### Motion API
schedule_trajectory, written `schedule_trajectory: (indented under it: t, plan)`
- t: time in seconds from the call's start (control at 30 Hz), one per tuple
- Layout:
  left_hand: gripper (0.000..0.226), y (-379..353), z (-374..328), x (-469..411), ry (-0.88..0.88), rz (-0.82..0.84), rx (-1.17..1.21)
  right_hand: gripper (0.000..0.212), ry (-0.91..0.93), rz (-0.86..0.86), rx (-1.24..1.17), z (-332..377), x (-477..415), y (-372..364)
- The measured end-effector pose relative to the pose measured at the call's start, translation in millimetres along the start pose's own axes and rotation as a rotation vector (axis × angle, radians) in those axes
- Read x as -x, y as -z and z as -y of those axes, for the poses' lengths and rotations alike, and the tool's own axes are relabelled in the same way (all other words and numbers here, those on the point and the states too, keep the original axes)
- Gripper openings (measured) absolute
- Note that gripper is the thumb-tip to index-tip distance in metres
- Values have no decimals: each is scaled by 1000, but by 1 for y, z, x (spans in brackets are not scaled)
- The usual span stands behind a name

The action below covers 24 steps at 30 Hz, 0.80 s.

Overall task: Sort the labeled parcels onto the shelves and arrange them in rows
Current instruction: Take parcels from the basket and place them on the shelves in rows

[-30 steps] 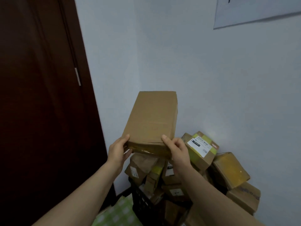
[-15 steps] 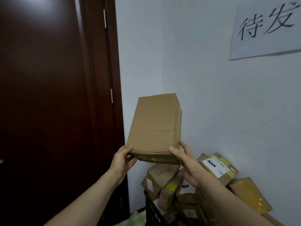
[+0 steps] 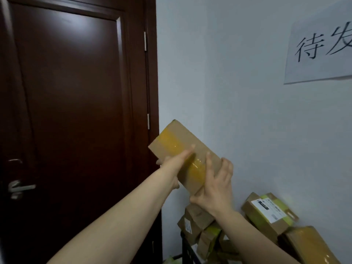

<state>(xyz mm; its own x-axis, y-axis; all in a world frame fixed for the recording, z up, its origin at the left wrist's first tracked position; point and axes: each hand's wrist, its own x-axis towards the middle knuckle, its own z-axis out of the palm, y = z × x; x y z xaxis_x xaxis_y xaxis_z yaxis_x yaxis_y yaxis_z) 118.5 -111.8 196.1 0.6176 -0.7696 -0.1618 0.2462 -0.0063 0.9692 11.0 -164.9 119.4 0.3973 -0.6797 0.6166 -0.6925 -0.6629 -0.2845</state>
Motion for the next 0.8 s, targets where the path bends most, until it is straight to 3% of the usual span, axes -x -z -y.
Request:
schedule_trajectory:
  t: [0.07,0.1,0.23,0.3,0.37,0.43,0.53,0.6,0.7,0.8]
  plan:
    - [154,1,-10,5,89,16,41,144,102,-109,111,3,3,-4]
    - [147,2,-14,9,120,34,59,144,160,-159,135,5,5,-4]
    - [74,2,-15,12,137,5,162,136,382,-286,289,9,6,-5]
    - [80,9,-11,8,123,-4,215,129,458,-324,296,13,7,-5]
    - [103,19,-7,7,101,-8,261,120,491,-317,241,15,9,-2]
    - [109,36,-3,2,30,-14,293,104,400,-330,90,14,11,8]
    - [95,69,0,-6,-92,63,209,82,58,-318,-369,9,-1,36]
    - [103,84,1,-5,-132,135,96,75,-155,-254,-604,0,-16,54]
    - [104,91,2,-2,-174,222,10,62,-370,-2,-868,-9,-33,69]
    - [98,90,2,-4,-206,281,-8,55,-379,205,-911,-7,-30,64]
